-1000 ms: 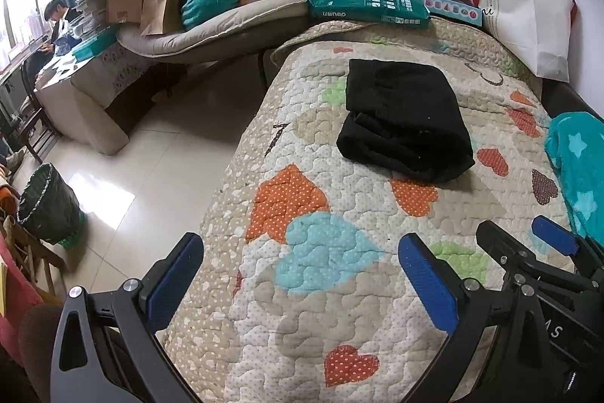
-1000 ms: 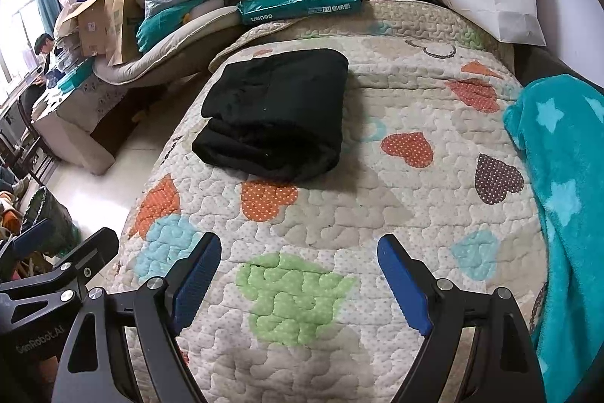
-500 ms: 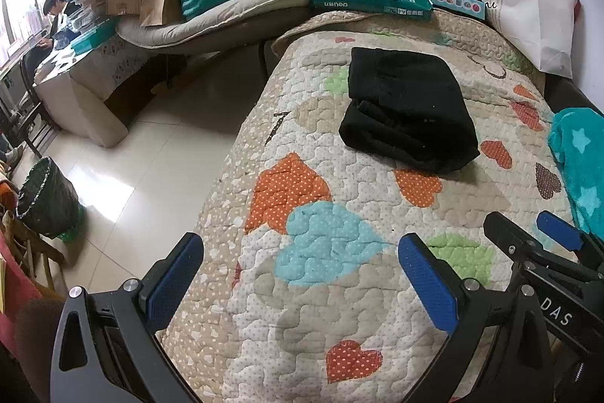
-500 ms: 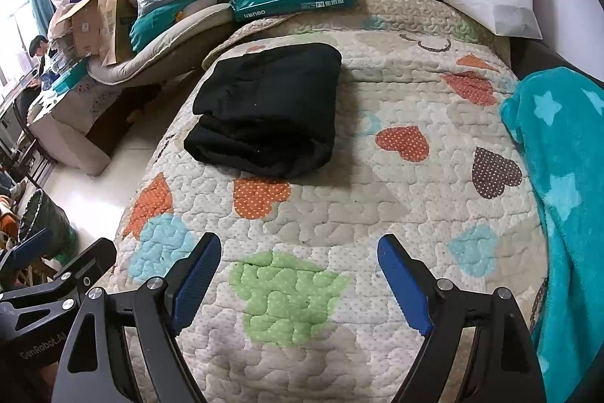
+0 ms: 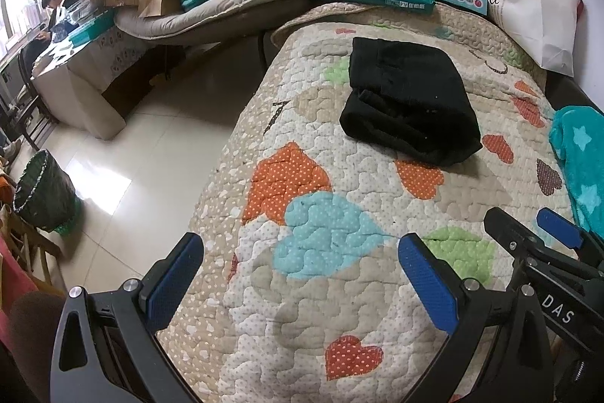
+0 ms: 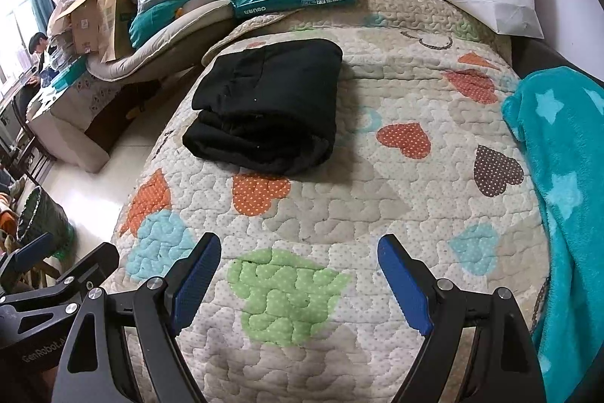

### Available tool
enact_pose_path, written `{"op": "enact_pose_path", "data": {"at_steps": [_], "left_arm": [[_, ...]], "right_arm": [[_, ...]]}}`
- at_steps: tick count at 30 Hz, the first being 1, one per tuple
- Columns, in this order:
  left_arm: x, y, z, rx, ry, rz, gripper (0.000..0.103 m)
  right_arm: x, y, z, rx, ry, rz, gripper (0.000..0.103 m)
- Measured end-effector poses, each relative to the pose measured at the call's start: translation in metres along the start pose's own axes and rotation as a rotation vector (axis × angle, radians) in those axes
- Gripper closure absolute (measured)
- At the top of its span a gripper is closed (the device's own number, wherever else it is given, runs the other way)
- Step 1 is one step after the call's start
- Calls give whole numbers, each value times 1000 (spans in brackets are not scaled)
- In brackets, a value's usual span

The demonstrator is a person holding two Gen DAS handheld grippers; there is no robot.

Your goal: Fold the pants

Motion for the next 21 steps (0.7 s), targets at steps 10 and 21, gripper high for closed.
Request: {"op": "enact_pose_path", "data": {"at_steps": [10,21], "left_arm": [[-2,-5,0,-6,8,-25,0],[-4,-7,0,-16,10,-39,0]], "right_arm": [[0,-3,0,-1,6,-10,14],[-1,-4,-2,-3,13,-16,13]]}}
Point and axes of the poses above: each gripper's, at about its wrist camera, not at the fingertips, and y roughly against the way its jaws point, z to its right, x to its top, the point moved 4 cm from there along -y, roughly the way its jaws point, and after that the axes turned 8 degrees about -z, right-handed, at the moved point
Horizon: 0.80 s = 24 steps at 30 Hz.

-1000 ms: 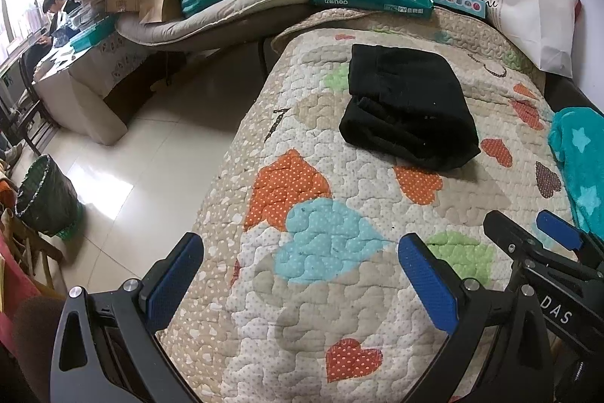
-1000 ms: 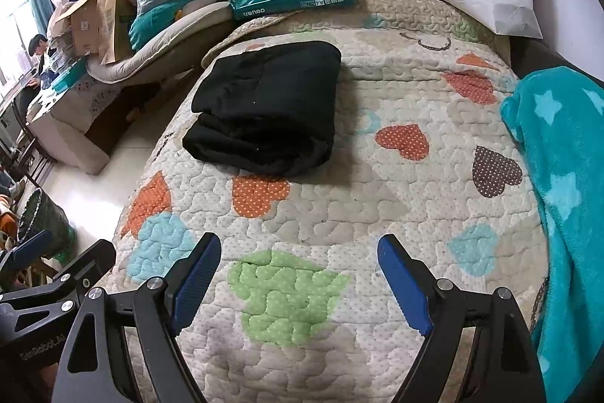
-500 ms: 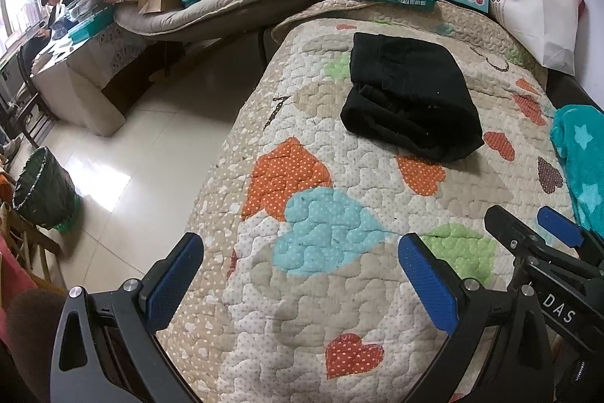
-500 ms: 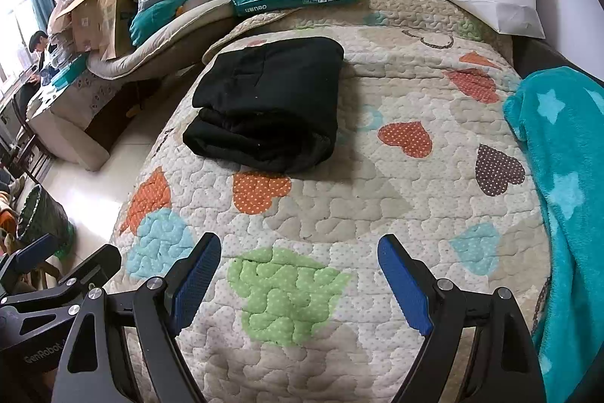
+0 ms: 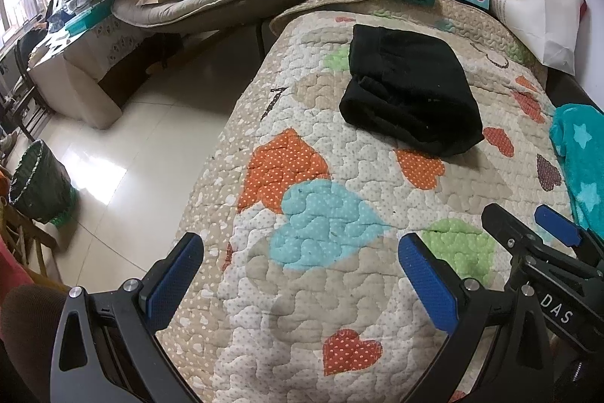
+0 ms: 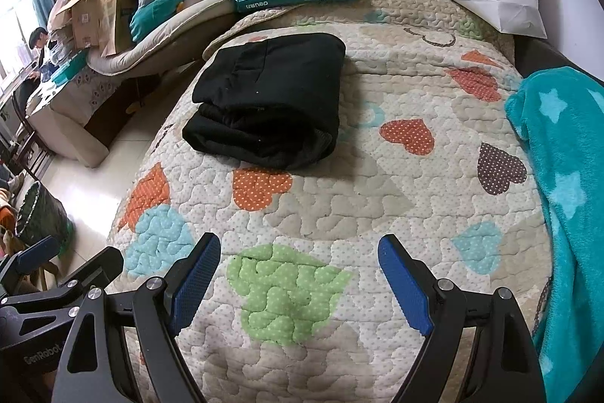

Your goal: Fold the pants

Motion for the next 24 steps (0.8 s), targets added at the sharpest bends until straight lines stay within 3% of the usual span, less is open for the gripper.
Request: {"op": "enact_pose_path", "data": {"at_steps": [24], "left_arm": [[-2,-6,-2,-24,22,-40,0]], "right_arm": [[-1,-4,2,-9,1,-8,13]]}}
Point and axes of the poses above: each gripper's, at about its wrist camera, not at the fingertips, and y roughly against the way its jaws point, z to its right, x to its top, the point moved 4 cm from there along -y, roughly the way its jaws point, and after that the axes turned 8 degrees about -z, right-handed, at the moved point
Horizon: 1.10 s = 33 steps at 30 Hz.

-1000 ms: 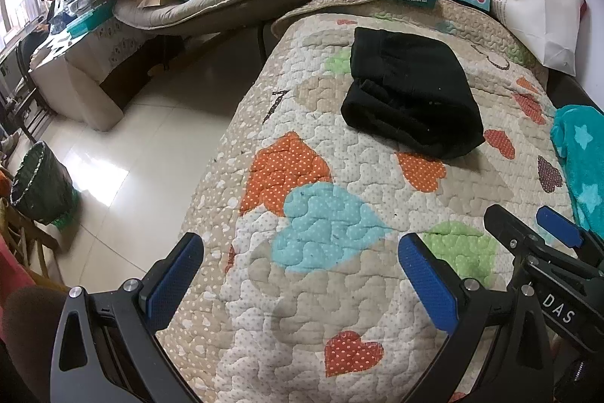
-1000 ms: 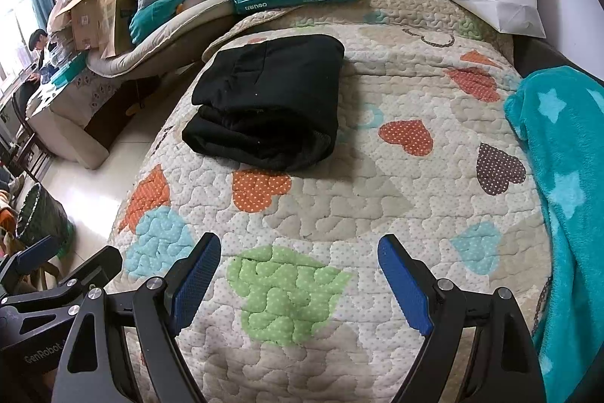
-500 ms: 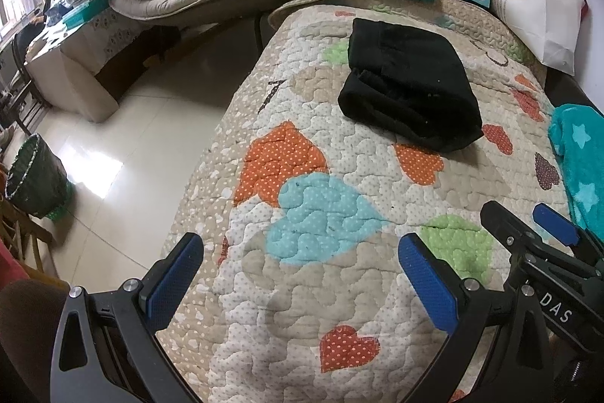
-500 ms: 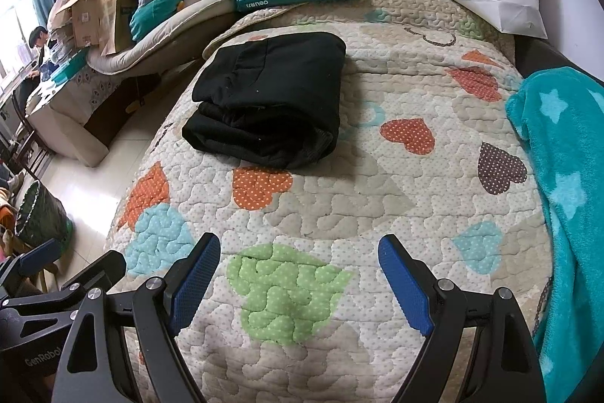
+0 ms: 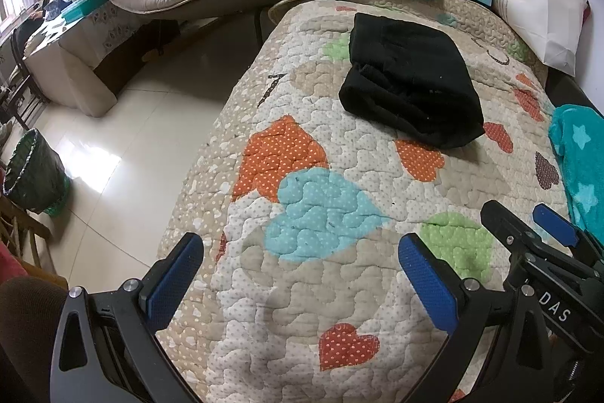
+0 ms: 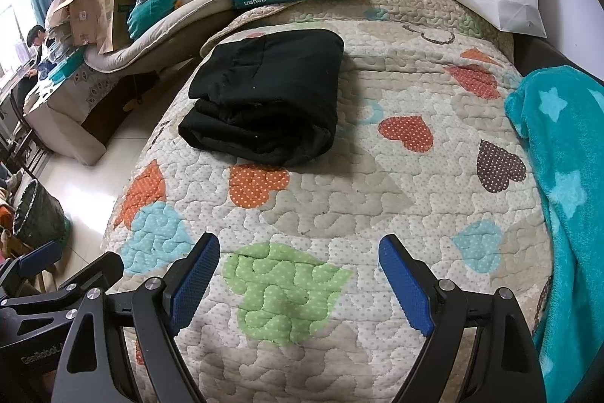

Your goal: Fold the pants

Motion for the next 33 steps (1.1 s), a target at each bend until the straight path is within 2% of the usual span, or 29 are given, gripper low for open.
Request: {"op": "enact_pose_path", "data": {"at_steps": [33], "left_arm": [[1,-7,-9,-18,35,-28,0]], "right_arm": [[1,1,-5,-32,41,12,12]]}}
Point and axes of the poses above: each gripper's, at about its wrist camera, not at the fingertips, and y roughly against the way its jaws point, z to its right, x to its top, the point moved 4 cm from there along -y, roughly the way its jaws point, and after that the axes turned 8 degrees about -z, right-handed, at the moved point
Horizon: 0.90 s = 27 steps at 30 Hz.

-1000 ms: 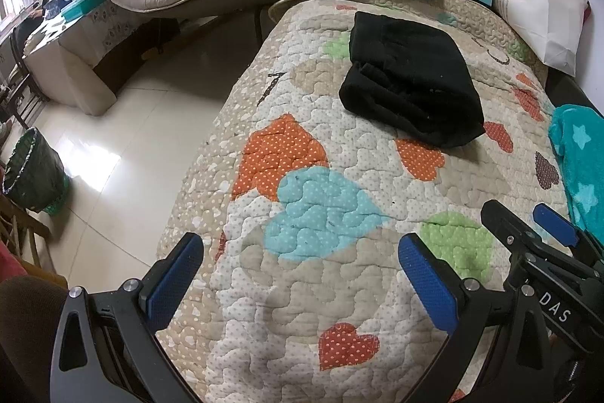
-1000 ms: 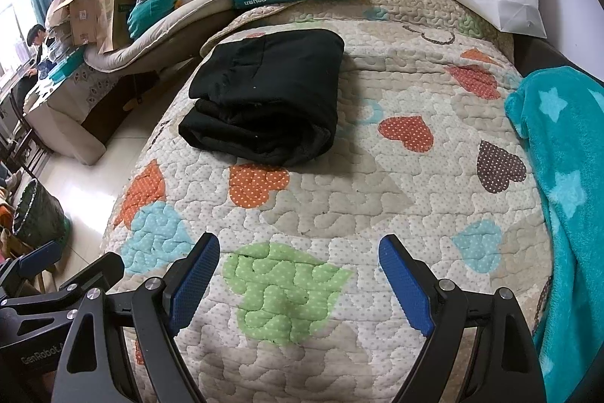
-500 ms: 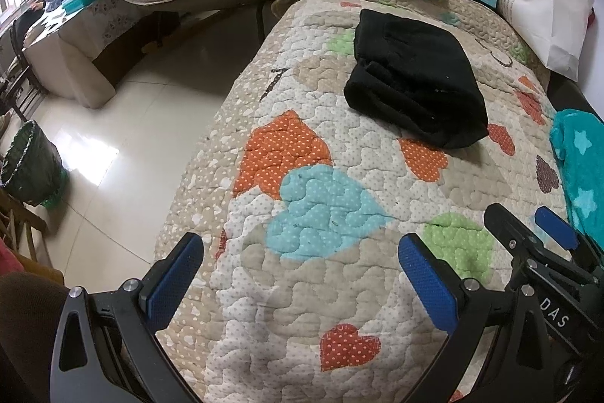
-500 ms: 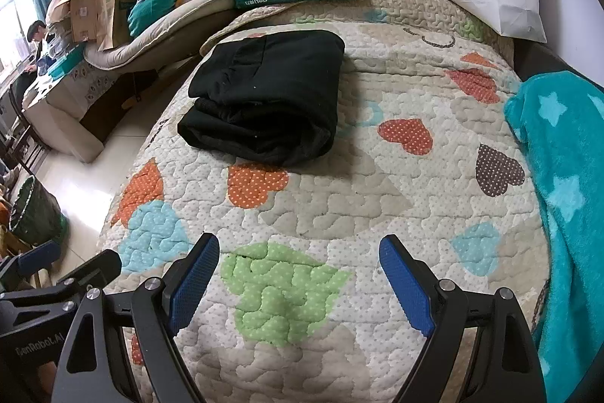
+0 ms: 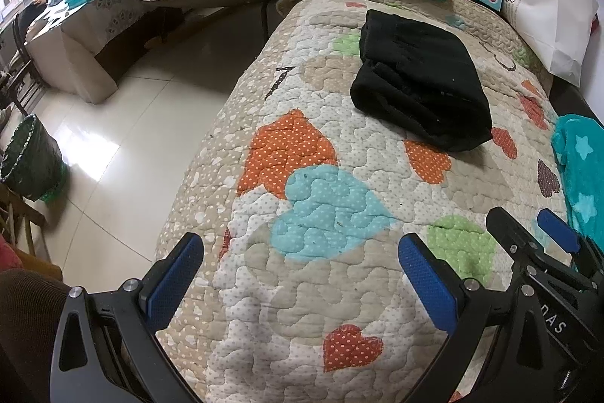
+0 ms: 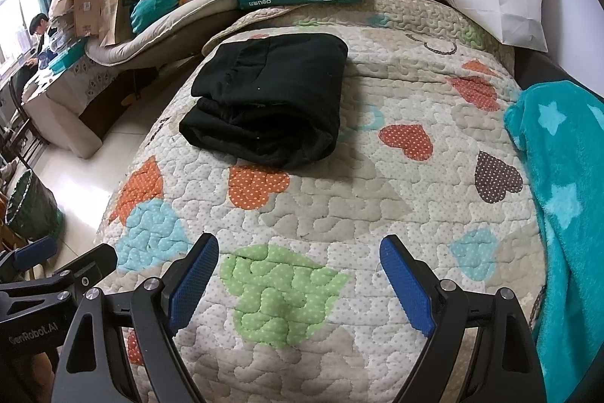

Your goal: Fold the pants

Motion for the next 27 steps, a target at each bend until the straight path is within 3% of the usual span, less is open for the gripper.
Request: {"op": "enact_pose_path", "data": {"at_steps": [27], "left_arm": [[0,-7,-12,12,40,-20,0]], "right_arm": [[1,-2,-2,-81,49,-1,10]]}}
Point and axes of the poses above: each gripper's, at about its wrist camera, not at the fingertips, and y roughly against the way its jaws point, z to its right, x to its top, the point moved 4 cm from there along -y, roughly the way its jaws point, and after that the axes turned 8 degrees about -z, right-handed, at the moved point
